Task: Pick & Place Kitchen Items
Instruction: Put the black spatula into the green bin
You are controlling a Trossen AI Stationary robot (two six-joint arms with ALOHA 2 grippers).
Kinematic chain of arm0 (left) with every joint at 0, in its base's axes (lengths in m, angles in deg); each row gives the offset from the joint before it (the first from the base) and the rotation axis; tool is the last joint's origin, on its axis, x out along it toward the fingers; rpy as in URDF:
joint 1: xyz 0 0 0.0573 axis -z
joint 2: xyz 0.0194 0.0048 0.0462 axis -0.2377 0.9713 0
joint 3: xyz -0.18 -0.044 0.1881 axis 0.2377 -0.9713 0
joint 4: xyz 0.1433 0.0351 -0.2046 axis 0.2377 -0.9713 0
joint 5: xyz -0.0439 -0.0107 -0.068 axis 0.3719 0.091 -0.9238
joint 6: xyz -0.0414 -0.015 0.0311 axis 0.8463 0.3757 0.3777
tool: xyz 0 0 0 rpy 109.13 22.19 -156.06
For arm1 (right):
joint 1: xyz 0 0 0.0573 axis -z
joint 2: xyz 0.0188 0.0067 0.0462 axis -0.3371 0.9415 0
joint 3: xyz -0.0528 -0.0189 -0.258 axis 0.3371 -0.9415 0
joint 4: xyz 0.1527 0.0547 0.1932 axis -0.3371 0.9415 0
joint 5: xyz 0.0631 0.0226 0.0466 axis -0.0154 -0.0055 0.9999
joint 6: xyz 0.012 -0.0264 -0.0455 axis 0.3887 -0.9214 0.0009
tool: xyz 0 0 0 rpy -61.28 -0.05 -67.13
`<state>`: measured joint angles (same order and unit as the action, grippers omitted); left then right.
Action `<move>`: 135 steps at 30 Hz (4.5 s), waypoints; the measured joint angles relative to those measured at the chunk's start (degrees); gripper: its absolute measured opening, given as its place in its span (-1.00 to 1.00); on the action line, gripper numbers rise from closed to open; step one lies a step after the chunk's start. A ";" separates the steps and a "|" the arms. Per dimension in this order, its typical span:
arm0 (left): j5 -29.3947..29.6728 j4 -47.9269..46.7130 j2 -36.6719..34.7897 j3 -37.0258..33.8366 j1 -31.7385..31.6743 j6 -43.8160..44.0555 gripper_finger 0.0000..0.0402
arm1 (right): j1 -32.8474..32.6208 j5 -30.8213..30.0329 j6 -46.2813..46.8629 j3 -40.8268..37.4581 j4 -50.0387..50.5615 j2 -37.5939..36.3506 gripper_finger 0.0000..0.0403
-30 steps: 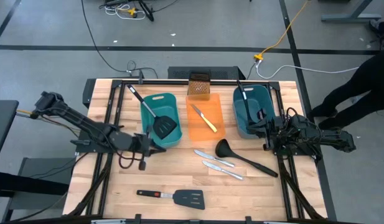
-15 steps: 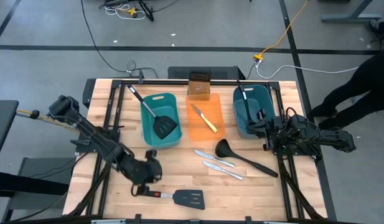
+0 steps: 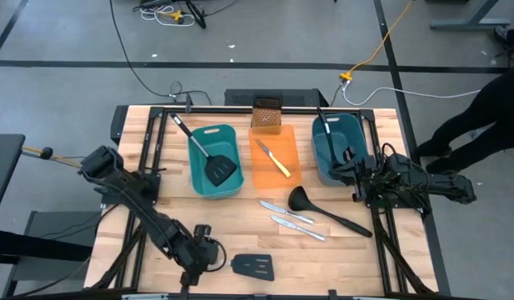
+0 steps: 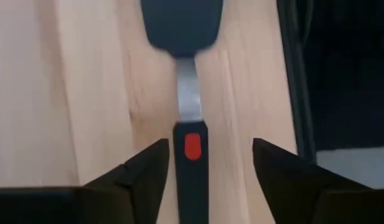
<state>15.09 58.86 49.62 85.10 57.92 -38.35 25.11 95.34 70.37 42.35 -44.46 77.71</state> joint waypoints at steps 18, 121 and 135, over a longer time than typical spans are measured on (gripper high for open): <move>2.61 1.42 6.36 0.08 2.12 3.86 0.36 | 0.02 -0.11 -0.50 0.02 -1.05 0.00 -0.96; 10.01 48.39 -76.62 -56.72 -18.68 -38.77 -0.42 | 0.00 -1.46 -1.03 0.02 -3.60 0.28 -0.96; 23.93 40.54 -77.39 -41.43 -19.19 -47.68 -0.42 | 0.00 -1.51 -0.92 0.02 -3.60 0.28 -0.96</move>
<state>39.01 99.40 -27.77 43.67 38.73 -86.02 25.11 93.84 69.45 42.37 -48.06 78.00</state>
